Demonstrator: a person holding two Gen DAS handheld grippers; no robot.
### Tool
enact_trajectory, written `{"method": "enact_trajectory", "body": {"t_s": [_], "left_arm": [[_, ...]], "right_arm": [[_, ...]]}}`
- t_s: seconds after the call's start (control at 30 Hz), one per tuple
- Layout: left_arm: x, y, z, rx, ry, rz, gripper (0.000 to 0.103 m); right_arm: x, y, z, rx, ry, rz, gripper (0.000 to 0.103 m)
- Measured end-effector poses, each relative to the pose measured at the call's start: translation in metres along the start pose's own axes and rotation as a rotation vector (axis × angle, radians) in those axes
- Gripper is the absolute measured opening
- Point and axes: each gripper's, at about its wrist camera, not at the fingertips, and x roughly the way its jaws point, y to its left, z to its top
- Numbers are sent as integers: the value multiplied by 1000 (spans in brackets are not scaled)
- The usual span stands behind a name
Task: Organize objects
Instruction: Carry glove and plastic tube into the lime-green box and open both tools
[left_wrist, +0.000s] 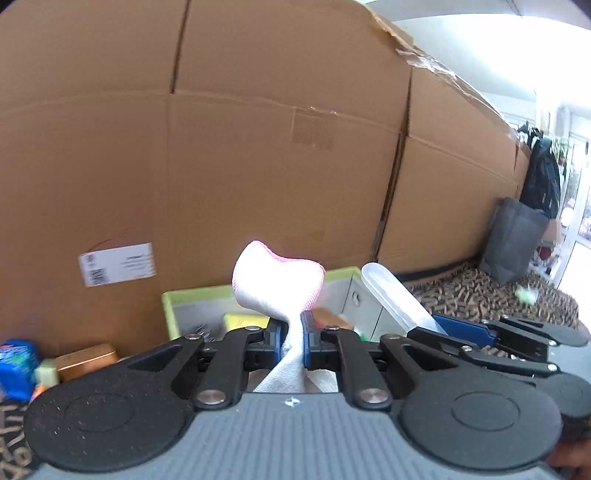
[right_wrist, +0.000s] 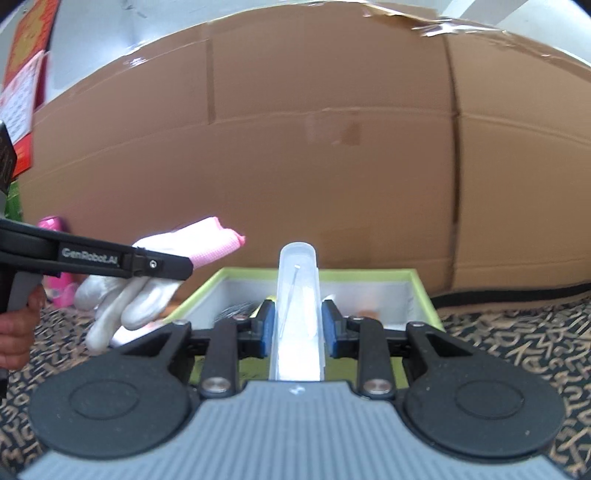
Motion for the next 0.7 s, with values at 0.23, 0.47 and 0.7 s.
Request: {"method": "enact_trajectory", "body": {"t_s": [0.23, 0.47, 0.7], "left_arm": [[60, -2, 11, -41, 35, -10, 9], [93, -1, 8, -7, 70, 29, 9], [82, 4, -14, 20, -3, 90, 95]], "right_arm": [[54, -31, 15, -44, 21, -85, 27], [104, -44, 6, -78, 61, -145, 27], [115, -48, -18, -86, 119, -162, 60]]}}
